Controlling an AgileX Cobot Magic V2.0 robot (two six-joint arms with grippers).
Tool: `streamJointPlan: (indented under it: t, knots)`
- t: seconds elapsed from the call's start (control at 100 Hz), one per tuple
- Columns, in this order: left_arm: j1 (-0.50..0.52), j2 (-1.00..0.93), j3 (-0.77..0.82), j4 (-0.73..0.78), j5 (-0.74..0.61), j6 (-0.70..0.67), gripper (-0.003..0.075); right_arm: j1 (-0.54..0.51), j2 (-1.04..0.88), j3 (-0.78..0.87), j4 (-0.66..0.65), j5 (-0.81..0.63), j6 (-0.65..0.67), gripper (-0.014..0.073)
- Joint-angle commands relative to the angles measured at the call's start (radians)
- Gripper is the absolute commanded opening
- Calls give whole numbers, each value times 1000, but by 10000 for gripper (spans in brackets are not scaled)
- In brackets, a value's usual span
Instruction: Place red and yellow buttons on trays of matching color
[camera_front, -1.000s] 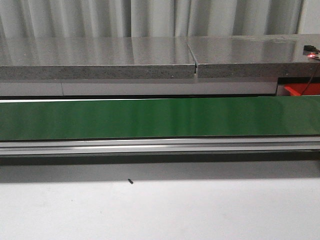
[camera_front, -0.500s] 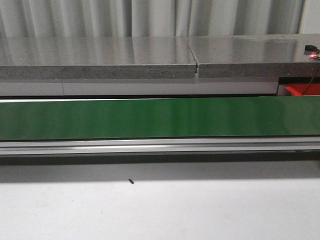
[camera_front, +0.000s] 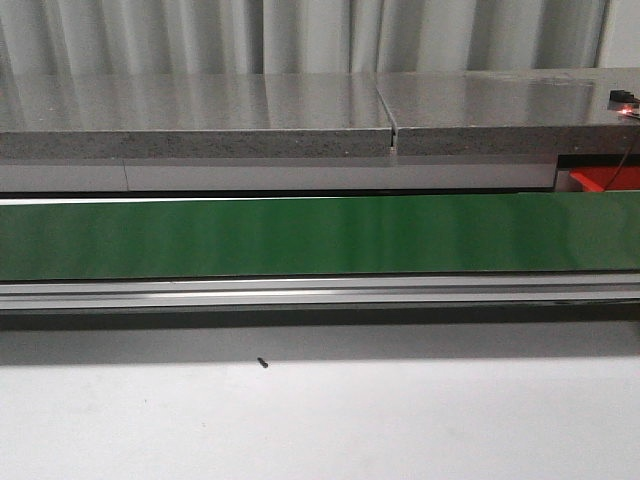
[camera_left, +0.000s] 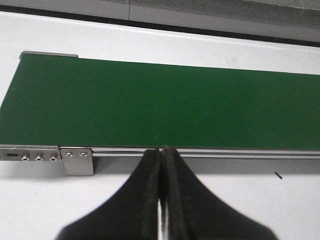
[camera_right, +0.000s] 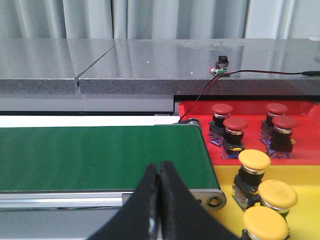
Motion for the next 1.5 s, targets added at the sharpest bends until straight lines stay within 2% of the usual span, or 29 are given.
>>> streamJointPlan:
  t: [0.0,0.45,0.79,0.99,1.13,1.49]
  knots:
    - [-6,0,-28,-5,-81,-10,-20,-3,-20,-16,-17,-85,1,-91]
    - [-6,-42,-18,6,-78,-10,-20,-3,-20,-16,-17,-85,1,-91]
    - [-4,-174,143,8,-303,0,-20,-3,-20,-16,-17,-84,1,-91]
    - [70,-264,223,13,-395,130,-20,-3,-20,-16,-17,-84,1,-91]
    - [102,-340,301,13,-465,130,-20,-3,-20,-16,-17,-84,1,-91]
    - [106,-553,498,13,-521,130,-20,-3,-20,-16,-17,-84,1,-91]
